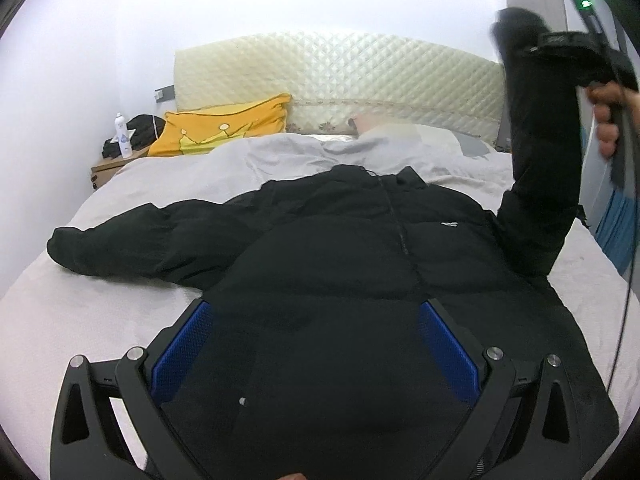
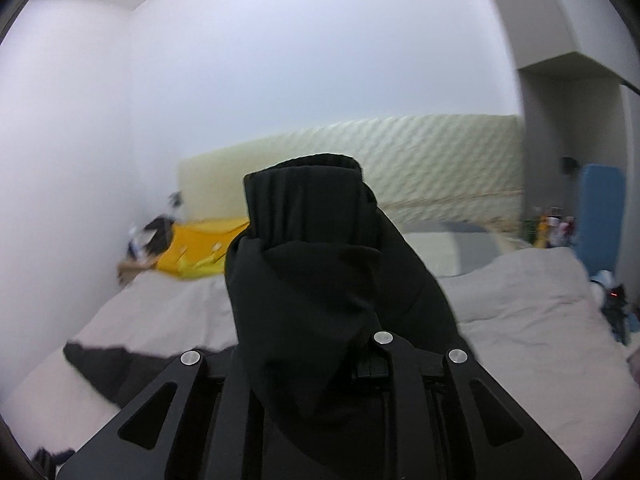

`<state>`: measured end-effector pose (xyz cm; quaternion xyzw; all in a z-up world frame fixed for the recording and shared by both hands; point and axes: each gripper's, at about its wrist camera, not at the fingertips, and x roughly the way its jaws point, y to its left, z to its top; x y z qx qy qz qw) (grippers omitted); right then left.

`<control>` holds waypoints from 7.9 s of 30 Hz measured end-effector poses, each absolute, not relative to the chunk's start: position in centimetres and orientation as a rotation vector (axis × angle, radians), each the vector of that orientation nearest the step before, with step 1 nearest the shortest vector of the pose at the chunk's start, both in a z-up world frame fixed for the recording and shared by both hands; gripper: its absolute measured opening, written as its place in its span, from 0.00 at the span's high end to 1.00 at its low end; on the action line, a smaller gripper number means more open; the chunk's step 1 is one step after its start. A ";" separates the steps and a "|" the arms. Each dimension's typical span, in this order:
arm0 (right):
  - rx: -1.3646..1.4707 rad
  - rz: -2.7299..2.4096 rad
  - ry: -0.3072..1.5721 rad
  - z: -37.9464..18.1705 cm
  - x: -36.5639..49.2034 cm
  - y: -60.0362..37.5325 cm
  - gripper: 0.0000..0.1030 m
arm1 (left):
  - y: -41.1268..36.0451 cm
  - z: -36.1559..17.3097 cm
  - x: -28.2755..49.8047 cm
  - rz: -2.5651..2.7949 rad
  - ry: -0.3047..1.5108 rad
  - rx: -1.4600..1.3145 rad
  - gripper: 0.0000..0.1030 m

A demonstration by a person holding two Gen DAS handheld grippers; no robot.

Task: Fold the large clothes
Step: 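Lift the sleeve with the right gripper and fold it across the jacket body, then open the right gripper to lay the sleeve on the body and withdraw, then reach the left gripper to the other sleeve cuff and grasp it, then lift the sleeve with the left gripper and fold it across the jacket body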

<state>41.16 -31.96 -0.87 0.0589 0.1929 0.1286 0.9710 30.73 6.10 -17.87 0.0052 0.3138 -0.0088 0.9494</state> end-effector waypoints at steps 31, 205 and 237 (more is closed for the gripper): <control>0.001 0.548 0.798 -22.8 43.4 -11.9 0.47 | 9.3 -21.2 33.7 -0.026 0.734 -0.064 0.00; 0.087 0.102 0.493 -13.2 13.8 -36.8 0.01 | 19.3 9.3 39.1 0.162 0.323 -0.291 0.92; 0.221 0.097 0.523 -14.6 17.1 -42.8 0.00 | -22.5 -12.5 46.0 -0.360 0.632 0.018 0.93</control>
